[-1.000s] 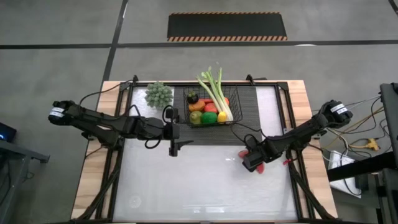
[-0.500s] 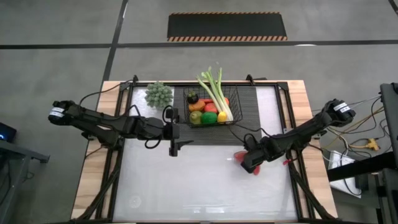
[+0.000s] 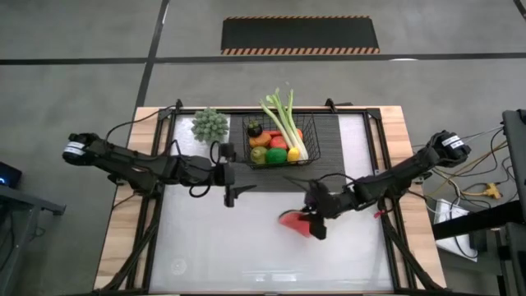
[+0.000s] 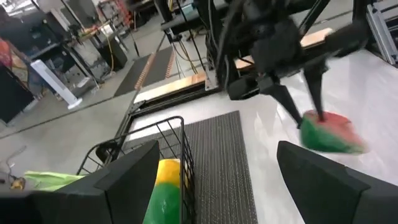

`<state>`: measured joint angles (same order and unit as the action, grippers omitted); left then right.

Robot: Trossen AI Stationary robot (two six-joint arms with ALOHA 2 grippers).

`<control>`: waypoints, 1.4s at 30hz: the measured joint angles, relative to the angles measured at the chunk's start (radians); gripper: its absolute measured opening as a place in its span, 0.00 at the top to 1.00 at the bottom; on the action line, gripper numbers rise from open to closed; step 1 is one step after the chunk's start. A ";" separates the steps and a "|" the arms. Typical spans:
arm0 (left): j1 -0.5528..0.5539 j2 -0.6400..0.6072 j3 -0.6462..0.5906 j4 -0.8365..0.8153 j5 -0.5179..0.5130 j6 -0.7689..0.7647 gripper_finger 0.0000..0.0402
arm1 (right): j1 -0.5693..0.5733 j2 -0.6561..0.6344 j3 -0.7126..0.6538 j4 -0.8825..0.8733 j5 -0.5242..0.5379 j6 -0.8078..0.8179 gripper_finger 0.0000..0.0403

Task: Build produce basket
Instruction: Put the red watermelon into the black wire basket

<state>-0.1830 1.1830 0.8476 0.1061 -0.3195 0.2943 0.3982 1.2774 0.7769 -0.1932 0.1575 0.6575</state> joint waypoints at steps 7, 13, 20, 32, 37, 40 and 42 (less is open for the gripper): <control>0.000 -0.045 -0.074 0.237 0.000 0.115 0.24 | -0.119 -0.005 0.029 0.315 0.019 -0.377 0.75; 0.000 -0.097 -0.128 0.362 -0.001 0.190 0.24 | -0.232 -0.006 0.135 0.295 0.250 -0.483 0.75; 0.000 -0.165 -0.200 0.412 -0.003 0.211 0.24 | -0.348 0.024 0.203 0.345 0.551 -0.545 0.75; 0.000 -0.225 -0.234 0.406 -0.011 0.220 0.24 | -0.555 0.244 0.272 0.420 0.551 -0.542 0.75; 0.000 -0.226 -0.234 0.409 -0.012 0.226 0.24 | -0.595 0.362 0.388 0.263 0.550 -0.523 0.75; 0.000 -0.229 -0.237 0.409 -0.017 0.237 0.24 | -0.608 0.418 0.474 0.148 0.550 -0.493 0.75; 0.000 -0.231 -0.240 0.408 -0.030 0.238 0.24 | -0.612 0.448 0.528 0.063 0.561 -0.462 0.75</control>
<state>-0.1829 0.9516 0.6076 0.5139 -0.3495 0.5320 -0.2134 1.7252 1.3045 -0.1302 0.7188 0.1954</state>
